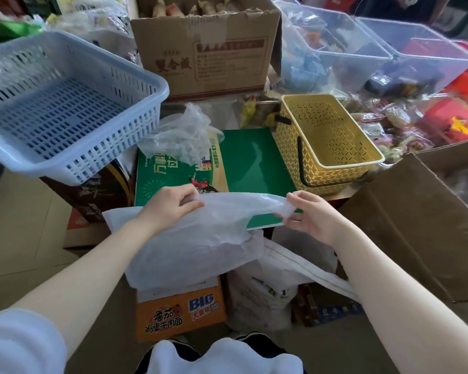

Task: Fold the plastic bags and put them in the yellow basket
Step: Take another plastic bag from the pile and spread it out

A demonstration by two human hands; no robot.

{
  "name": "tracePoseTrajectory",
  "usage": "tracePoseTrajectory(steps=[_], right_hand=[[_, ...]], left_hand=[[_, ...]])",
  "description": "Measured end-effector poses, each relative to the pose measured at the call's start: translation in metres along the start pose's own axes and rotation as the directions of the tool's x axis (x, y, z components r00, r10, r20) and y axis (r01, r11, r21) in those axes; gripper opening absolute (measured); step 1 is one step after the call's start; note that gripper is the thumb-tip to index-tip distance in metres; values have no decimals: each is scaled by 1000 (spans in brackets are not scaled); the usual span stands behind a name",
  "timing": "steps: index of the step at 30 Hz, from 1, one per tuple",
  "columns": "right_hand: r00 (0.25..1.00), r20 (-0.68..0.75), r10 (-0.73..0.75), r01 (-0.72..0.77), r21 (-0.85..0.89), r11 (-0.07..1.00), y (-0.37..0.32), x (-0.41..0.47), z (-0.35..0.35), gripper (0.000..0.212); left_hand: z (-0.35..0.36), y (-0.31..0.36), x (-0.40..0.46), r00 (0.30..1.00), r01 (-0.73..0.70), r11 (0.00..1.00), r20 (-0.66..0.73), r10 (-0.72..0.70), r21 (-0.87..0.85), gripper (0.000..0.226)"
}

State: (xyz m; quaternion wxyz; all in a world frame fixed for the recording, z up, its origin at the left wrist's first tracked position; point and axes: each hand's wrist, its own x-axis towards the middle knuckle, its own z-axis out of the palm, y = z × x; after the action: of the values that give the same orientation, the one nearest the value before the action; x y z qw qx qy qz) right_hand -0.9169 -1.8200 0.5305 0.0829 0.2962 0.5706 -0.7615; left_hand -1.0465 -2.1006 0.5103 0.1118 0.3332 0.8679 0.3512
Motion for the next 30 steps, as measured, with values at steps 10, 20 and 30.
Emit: tracePoseTrajectory(steps=[10,20,30], right_hand=[[949,119,291,-313,266,912,-25,12,8,22],[986,-139,91,-166,-777,607,-26,16,21,31],[974,103,-200,152,358,921,-23,14,20,12]], left_hand=[[1,10,-2,990,-42,999,-132,42,2,35],[-2,6,-12,994,-43,979,-88,61,200,32],[10,-16,-21,996,78,996,-57,-75,45,44]])
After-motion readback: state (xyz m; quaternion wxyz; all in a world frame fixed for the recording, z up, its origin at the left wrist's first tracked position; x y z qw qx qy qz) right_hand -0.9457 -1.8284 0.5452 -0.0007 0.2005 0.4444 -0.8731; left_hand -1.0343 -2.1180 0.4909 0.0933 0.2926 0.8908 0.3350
